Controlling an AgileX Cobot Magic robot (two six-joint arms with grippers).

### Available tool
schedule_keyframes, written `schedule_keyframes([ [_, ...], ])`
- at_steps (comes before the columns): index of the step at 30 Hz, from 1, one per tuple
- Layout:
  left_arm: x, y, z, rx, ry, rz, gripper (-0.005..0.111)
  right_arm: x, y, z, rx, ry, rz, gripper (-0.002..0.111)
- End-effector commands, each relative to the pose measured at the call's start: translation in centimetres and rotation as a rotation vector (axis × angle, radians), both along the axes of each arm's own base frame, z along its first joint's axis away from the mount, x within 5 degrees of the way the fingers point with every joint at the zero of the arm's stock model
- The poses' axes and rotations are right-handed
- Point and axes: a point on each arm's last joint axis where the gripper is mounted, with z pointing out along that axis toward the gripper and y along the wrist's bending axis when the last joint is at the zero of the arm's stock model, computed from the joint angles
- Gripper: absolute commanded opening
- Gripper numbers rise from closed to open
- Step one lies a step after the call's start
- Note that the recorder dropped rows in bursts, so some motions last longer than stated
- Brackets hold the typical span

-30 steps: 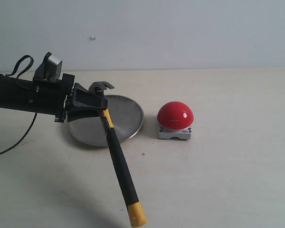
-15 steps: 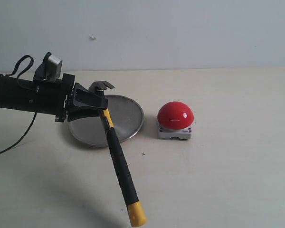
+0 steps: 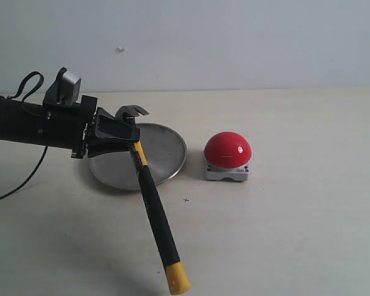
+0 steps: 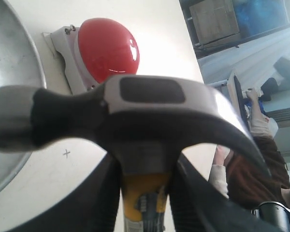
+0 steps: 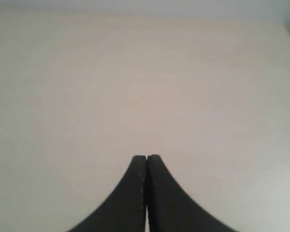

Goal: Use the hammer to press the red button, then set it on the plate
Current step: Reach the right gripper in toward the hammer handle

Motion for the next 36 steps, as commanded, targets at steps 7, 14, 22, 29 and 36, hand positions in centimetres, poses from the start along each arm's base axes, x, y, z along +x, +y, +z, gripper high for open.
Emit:
schedule_keyframes([
  [7, 0.1, -0.4, 1.5, -0.092, -0.019, 0.024, 0.0, 4.0, 7.4, -3.0, 0.674, 0.239, 0.625, 0.0],
  [14, 0.1, -0.4, 1.5, -0.092, -0.017, 0.024, 0.0, 4.6, 9.0, -4.3, 0.908, 0.238, 0.758, 0.0],
  [22, 0.1, -0.4, 1.5, -0.095, -0.021, 0.026, 0.0, 3.8, 13.6, -4.9, 0.886, 0.201, 0.979, 0.002],
  [29, 0.1, -0.3, 1.5, -0.09, -0.021, 0.021, 0.0, 4.6, 15.6, -6.1, 0.883, 0.24, 0.967, 0.002],
  [36, 0.0, -0.3, 1.5, -0.086, -0.022, 0.017, 0.0, 4.6, 17.9, -7.8, 0.545, 0.256, 0.92, 0.009],
])
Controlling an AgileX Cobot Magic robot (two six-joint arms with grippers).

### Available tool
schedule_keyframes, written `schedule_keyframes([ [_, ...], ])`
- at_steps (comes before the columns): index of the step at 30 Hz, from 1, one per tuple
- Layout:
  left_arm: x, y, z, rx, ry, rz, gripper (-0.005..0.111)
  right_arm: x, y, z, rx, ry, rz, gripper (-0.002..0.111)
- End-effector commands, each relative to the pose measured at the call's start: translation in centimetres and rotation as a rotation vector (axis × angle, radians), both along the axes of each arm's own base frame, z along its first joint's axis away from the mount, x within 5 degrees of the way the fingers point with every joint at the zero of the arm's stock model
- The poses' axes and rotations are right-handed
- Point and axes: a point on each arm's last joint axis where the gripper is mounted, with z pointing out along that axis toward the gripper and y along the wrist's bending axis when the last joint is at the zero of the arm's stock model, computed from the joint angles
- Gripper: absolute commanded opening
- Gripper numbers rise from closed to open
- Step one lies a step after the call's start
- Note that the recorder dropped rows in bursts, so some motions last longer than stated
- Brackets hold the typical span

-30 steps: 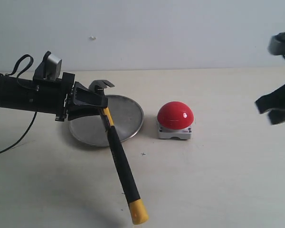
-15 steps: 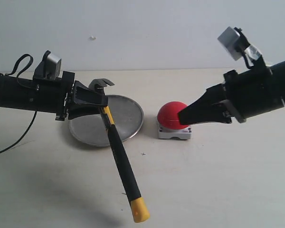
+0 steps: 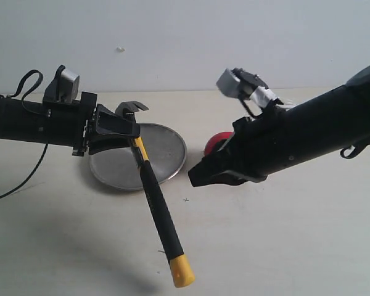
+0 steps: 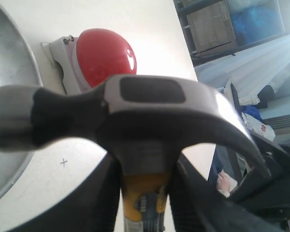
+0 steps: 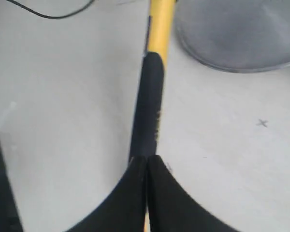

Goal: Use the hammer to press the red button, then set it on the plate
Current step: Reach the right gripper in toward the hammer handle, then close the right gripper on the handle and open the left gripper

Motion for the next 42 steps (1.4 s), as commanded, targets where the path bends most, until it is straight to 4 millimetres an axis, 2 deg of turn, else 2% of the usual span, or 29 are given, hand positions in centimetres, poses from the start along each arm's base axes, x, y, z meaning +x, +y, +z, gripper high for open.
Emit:
schedule_keyframes([
  [1, -0.2, -0.3, 1.3, -0.066, -0.019, -0.008, 0.0, 0.0, 1.4, -0.1, -0.126, -0.093, 0.031, 0.014],
  [5, -0.2, -0.3, 1.3, -0.065, -0.028, -0.01, 0.0, -0.5, 2.7, 0.2, -0.19, -0.076, 0.08, 0.043],
  [9, -0.2, -0.3, 1.3, -0.065, -0.028, -0.01, 0.0, -0.8, 3.7, 0.1, -0.226, -0.099, 0.071, 0.06],
  [13, -0.1, -0.3, 1.3, -0.069, -0.028, -0.006, 0.0, -1.2, 5.0, -0.5, -0.245, -0.116, 0.099, 0.062],
  [22, -0.1, -0.3, 1.4, -0.075, -0.029, 0.001, 0.0, -1.0, 7.4, -4.7, -0.312, -0.072, 0.038, 0.062],
  [31, -0.1, -0.3, 1.4, -0.076, -0.031, 0.002, 0.0, -0.4, 7.7, -7.0, -0.328, -0.029, -0.047, 0.065],
  [42, -0.1, -0.3, 1.4, -0.076, -0.031, 0.002, 0.0, -0.1, 7.7, -7.8, -0.346, -0.034, -0.048, 0.066],
])
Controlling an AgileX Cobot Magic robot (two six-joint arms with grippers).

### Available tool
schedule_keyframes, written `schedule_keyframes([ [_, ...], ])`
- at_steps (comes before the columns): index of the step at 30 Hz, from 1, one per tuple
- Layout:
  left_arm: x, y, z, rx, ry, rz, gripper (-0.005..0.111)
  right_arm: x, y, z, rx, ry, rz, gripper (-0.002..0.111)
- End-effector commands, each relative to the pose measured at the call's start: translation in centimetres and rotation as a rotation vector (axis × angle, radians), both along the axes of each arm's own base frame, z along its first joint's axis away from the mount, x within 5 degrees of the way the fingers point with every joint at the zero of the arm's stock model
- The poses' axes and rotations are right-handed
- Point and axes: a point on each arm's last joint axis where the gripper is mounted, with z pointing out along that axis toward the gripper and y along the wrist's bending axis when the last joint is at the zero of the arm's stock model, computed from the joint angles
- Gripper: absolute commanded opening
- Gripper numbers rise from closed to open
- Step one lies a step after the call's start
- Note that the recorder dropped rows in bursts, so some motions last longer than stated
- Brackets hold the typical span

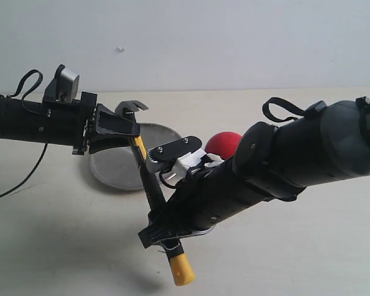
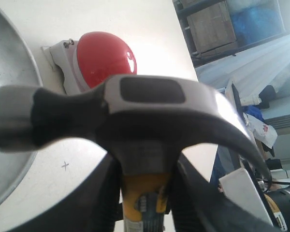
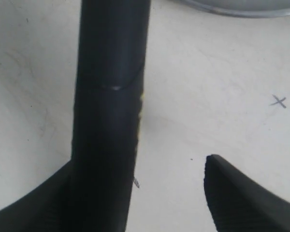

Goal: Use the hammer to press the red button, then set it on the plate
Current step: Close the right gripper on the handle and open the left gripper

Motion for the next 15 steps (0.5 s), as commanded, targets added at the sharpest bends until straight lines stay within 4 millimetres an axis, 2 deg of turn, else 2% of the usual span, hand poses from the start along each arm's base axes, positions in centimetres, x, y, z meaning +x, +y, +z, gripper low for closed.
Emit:
schedule_keyframes([
  [1, -0.1, -0.3, 1.4, -0.077, -0.015, -0.001, 0.0, 0.3, 0.2, 0.1, -0.005, -0.026, 0.01, 0.066],
  [6, -0.1, -0.3, 1.4, -0.077, -0.015, -0.001, 0.0, 0.9, 0.9, 0.3, 0.015, -0.019, 0.023, 0.065],
  [10, -0.1, -0.3, 1.4, -0.077, -0.015, -0.001, 0.0, 1.2, 1.3, -0.3, 0.025, 0.016, 0.022, 0.062],
  [13, -0.1, -0.3, 1.4, -0.077, -0.015, -0.001, 0.0, 1.2, 1.3, -0.7, 0.022, 0.023, 0.017, 0.055],
  [15, -0.1, -0.3, 1.4, -0.077, -0.015, -0.001, 0.0, 1.2, 1.3, -0.7, 0.022, 0.023, 0.017, 0.046],
])
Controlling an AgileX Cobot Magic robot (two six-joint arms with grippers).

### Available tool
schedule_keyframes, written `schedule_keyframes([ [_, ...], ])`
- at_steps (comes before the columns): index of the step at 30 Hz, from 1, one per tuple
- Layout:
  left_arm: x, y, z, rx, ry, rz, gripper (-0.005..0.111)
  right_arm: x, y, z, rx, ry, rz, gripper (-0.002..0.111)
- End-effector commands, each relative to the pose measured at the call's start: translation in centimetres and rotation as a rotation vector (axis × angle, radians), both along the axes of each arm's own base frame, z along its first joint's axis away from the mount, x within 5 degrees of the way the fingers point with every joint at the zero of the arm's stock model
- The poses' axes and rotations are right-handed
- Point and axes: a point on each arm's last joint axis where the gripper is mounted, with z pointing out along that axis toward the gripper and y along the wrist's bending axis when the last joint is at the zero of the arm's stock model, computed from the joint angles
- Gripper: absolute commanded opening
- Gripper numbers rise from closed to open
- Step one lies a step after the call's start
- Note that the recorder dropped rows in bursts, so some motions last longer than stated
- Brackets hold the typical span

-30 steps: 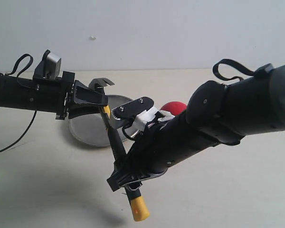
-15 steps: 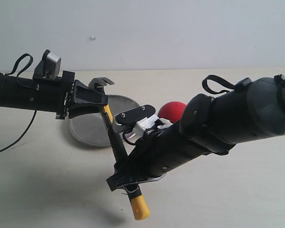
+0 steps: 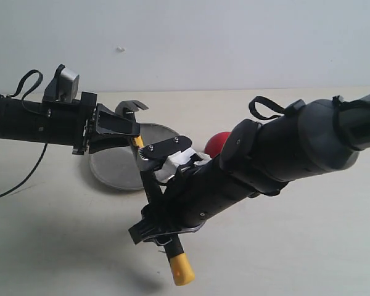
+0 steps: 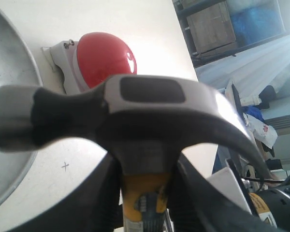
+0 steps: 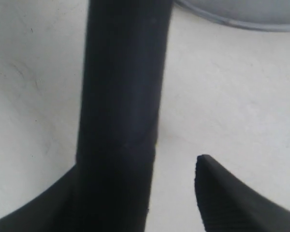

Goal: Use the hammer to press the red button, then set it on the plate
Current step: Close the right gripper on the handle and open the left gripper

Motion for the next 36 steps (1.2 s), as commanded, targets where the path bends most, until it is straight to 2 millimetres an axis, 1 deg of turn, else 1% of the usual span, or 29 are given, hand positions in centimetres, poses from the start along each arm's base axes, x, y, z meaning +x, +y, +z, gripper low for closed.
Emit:
schedule_keyframes([
  [1, -0.2, -0.3, 1.4, -0.077, -0.013, -0.003, 0.0, 0.1, 0.2, 0.0, 0.005, -0.002, 0.008, 0.04],
  [5, -0.2, -0.3, 1.4, -0.077, -0.013, -0.003, 0.0, 0.1, 0.2, 0.0, 0.002, -0.002, 0.014, 0.007],
  [6, -0.2, -0.3, 1.4, -0.077, -0.013, -0.003, 0.0, 0.0, 0.2, 0.0, 0.001, -0.001, 0.017, 0.0],
  [9, -0.2, -0.3, 1.4, -0.077, -0.013, -0.003, 0.0, 0.0, 0.2, 0.0, 0.003, 0.005, 0.021, 0.0],
  [11, -0.2, -0.3, 1.3, -0.067, -0.014, -0.013, 0.007, -0.1, 0.3, 0.1, 0.005, 0.009, 0.025, 0.0],
  [14, -0.3, -0.3, 1.2, -0.059, -0.017, -0.023, 0.024, -0.1, 0.3, 0.6, 0.013, -0.002, 0.025, 0.0],
  [16, -0.2, 0.0, 1.2, -0.059, -0.017, -0.013, 0.039, -0.1, 0.3, 1.0, 0.02, -0.013, 0.025, 0.0],
  [18, -0.1, 0.2, 1.2, -0.058, -0.01, -0.007, 0.05, -0.1, 0.2, 1.8, 0.032, -0.031, 0.025, 0.0],
  [20, -0.2, 0.4, 1.1, -0.05, -0.001, -0.01, 0.058, -0.1, 0.2, 2.5, 0.042, -0.046, 0.025, 0.0],
  [21, -0.2, 0.5, 1.1, -0.045, -0.001, -0.013, 0.061, -0.1, 0.2, 2.9, 0.048, -0.057, 0.024, 0.0],
  [25, -0.3, 0.7, 0.9, -0.024, 0.01, -0.028, 0.061, -0.1, 0.1, 4.6, 0.07, -0.111, 0.013, 0.0],
  [29, -0.5, 0.7, 0.7, -0.005, 0.015, -0.046, 0.061, 0.0, -0.1, 5.9, 0.089, -0.157, -0.02, 0.0],
  [36, -0.7, 0.8, 0.6, 0.014, 0.014, -0.066, 0.061, 0.8, -0.5, 6.4, 0.102, -0.213, -0.137, 0.0],
])
